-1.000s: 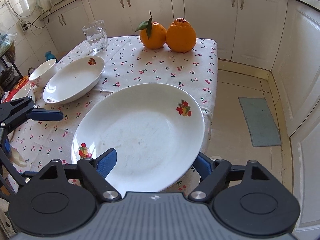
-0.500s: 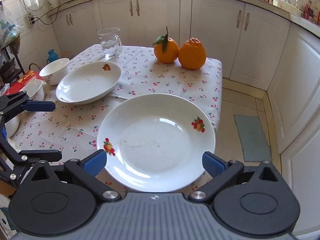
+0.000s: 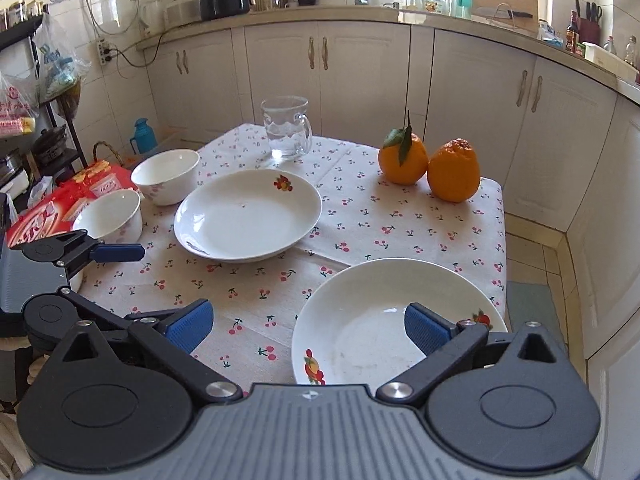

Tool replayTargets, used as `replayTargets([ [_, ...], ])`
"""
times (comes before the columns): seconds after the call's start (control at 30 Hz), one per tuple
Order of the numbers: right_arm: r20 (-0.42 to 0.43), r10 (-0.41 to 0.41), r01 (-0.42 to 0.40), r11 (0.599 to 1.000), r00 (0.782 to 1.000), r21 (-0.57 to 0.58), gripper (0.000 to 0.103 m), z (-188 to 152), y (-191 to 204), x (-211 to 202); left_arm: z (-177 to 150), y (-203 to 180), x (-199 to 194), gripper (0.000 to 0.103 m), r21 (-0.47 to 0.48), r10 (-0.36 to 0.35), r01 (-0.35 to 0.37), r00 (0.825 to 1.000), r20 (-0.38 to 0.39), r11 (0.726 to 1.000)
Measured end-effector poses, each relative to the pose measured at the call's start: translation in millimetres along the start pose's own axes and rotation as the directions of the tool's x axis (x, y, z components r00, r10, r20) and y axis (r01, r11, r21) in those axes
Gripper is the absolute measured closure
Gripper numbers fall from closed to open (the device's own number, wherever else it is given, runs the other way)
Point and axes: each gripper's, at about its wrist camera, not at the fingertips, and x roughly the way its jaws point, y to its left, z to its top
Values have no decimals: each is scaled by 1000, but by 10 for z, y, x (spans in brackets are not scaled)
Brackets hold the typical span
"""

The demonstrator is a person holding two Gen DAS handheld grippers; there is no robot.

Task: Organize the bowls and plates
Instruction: 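Move the right tool toward the white plate beside the water jug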

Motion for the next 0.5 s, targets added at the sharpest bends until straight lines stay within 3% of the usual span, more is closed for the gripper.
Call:
replayTargets([
  [0.17,-45,-27,24,997,999,-74,0,144,92,251,-22,33,212,5,-26,52,-53,998,-39,998],
  [0.5,-128,83,-104,980,988,-172,0,418,153,747,-31,115,492,4,-48,69,-74,993,-93,996],
])
